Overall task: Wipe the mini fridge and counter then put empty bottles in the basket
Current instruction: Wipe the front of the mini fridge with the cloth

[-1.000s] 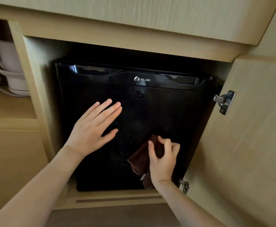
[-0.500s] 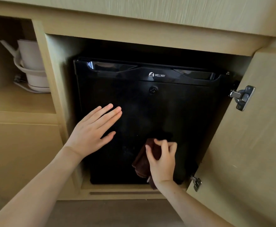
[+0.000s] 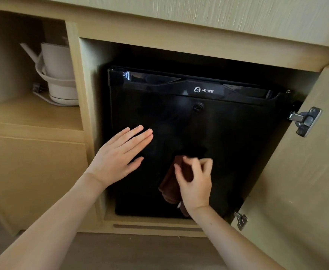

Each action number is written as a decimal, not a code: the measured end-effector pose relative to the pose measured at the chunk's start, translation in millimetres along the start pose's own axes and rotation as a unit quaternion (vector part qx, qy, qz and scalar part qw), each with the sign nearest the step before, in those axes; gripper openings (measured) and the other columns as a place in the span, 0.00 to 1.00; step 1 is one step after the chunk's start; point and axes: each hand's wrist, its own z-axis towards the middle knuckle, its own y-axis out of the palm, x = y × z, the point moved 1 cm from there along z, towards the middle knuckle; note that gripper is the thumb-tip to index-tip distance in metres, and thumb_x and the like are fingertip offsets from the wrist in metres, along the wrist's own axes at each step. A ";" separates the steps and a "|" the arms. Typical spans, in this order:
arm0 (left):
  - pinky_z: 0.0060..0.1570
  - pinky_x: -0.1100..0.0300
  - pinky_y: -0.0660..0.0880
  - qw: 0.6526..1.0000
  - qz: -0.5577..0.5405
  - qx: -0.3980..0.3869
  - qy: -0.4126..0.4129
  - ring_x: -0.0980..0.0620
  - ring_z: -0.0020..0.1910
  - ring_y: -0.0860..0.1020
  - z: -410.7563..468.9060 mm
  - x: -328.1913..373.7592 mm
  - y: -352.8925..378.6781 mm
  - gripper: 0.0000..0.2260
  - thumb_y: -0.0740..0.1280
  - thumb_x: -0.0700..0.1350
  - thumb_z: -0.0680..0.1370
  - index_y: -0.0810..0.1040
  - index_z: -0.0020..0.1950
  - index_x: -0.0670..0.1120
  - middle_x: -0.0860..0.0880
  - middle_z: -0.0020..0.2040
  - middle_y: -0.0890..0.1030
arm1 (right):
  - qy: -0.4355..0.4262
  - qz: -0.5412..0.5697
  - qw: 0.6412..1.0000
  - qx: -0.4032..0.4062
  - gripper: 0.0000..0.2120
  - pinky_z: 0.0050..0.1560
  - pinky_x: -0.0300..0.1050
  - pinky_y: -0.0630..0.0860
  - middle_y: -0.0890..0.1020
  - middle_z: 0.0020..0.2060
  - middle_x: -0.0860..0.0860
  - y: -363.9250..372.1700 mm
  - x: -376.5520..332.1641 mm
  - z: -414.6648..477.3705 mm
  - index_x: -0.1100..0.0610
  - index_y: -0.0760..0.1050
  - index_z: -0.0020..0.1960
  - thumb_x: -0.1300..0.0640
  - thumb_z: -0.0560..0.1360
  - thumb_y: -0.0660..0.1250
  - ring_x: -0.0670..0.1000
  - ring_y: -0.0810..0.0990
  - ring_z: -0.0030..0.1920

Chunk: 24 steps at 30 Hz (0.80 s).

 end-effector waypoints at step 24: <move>0.79 0.53 0.53 1.000 -0.002 -0.020 0.005 0.51 0.80 0.56 -22.4 -12.1 -1.9 0.30 0.67 0.46 0.80 0.60 0.80 0.46 0.52 0.80 0.60 | -0.106 -0.038 0.993 0.035 0.12 0.47 0.27 0.72 0.70 0.53 0.47 7.7 -22.0 37.0 0.51 0.78 0.58 0.49 0.76 0.72 0.41 0.72 0.48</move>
